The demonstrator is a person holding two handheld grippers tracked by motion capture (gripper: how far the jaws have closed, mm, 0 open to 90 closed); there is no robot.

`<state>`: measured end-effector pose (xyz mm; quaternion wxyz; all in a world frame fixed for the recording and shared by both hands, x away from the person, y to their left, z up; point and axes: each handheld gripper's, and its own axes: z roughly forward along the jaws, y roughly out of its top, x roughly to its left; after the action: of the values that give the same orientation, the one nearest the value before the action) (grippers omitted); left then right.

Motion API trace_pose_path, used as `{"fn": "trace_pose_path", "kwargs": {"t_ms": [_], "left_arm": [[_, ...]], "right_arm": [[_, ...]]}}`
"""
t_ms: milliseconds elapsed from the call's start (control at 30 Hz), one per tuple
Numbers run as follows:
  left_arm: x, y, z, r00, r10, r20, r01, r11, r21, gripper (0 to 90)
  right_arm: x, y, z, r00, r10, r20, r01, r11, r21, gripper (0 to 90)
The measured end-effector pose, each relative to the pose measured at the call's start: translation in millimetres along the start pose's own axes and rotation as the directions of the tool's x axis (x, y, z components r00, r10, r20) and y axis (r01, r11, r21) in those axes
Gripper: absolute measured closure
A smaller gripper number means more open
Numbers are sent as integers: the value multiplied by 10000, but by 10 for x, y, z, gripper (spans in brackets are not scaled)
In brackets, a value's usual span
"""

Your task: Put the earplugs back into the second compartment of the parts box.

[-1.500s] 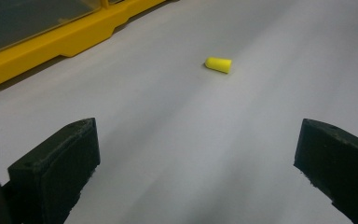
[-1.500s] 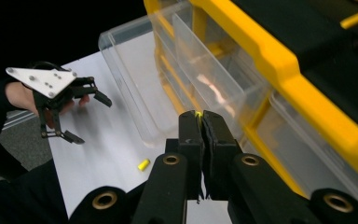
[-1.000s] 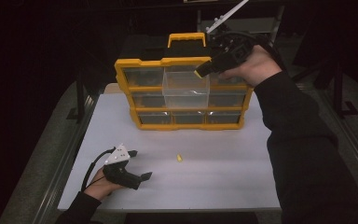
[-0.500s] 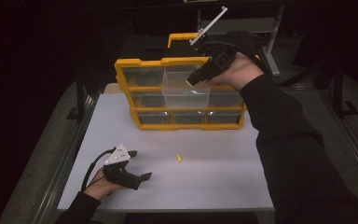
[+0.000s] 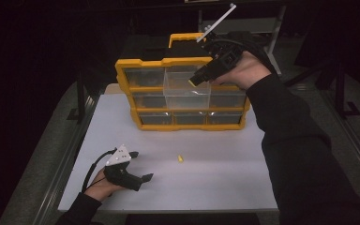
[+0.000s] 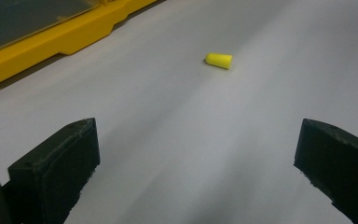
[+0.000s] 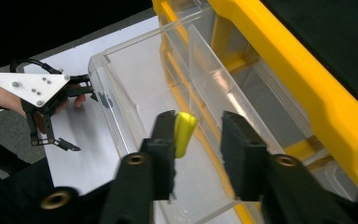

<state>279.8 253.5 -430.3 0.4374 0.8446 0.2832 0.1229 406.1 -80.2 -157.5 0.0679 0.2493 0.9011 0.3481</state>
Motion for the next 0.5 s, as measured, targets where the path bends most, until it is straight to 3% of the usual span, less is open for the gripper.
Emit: {"fn": "trace_pose_path", "kwargs": {"t_ms": [100, 167, 200, 267, 333, 400, 500], "left_arm": [[0, -1, 0, 10000, 5, 12, -5, 10000, 17, 0], [-1, 0, -1, 10000, 4, 10, -4, 10000, 10, 0], [-1, 0, -1, 10000, 2, 6, -2, 10000, 10, 0], [0, 0, -1, 10000, -6, -1, 6, 10000, 18, 0], [-1, 0, -1, 10000, -4, 1, 4, 10000, 26, 0], [-1, -1, 0, 10000, 6, 0, -6, 10000, 71, 0], [-2, -1, 2, 10000, 10, 11, -10, 10000, 89, 0]], "right_arm": [[7, 2, 2, 10000, 61, 23, -61, 10000, -9, 567], [7, 0, 2, 10000, 42, -41, -42, 10000, 23, 677], [6, -1, 3, 10000, 14, -55, -13, 10000, 62, 781], [1, -3, 5, 10000, -30, -21, 30, 10000, 76, 844], [0, -9, 12, 10000, -24, -30, 24, 9999, 100, 836], [0, -15, 15, 10000, -17, -42, 17, 10000, -23, 723], [-8, -21, 15, 10000, 86, -48, -87, 9999, -52, 696]]}}
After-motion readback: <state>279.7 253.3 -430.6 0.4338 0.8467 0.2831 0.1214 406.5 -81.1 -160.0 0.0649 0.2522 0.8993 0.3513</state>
